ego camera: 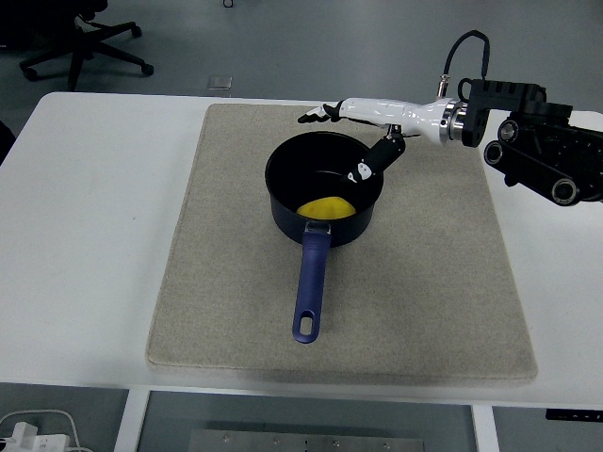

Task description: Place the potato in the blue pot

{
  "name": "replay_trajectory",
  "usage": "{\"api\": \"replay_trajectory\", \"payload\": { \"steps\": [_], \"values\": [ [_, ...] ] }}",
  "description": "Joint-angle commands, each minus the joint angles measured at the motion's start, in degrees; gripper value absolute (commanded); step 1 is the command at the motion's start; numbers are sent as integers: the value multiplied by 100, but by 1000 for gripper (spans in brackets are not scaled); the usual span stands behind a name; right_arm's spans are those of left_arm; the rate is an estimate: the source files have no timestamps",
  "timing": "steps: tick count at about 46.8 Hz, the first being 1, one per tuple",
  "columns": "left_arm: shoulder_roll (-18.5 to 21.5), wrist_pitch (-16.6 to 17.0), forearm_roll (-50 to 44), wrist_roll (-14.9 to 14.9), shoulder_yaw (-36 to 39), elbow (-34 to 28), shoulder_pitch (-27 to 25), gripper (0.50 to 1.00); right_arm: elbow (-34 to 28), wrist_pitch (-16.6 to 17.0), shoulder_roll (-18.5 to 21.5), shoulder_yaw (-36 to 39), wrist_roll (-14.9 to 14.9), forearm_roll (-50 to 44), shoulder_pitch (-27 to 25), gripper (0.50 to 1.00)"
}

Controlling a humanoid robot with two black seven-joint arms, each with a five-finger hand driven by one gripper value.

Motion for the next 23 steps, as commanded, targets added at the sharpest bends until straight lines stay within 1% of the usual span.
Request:
{"api": "replay_trajectory", "payload": {
  "steps": [1, 7, 12, 17, 23],
  "values": [
    [0, 0, 0, 8, 0, 0, 0, 994, 0, -19, -41, 48, 0, 16, 17, 928],
    [0, 0, 0, -1, 0, 0, 0, 994, 0, -36, -225, 74, 0, 16, 17, 928],
    [0, 0, 0, -1, 0, 0, 0, 994, -9, -177, -313, 153, 0, 121, 0, 928],
    [0, 0, 0, 0, 0, 0, 0, 996, -17, -177, -410, 320, 0, 735, -9, 928],
    [0, 0, 0, -1, 0, 0, 0, 994, -70, -186, -656, 329, -9, 1746, -44, 928]
  ]
}}
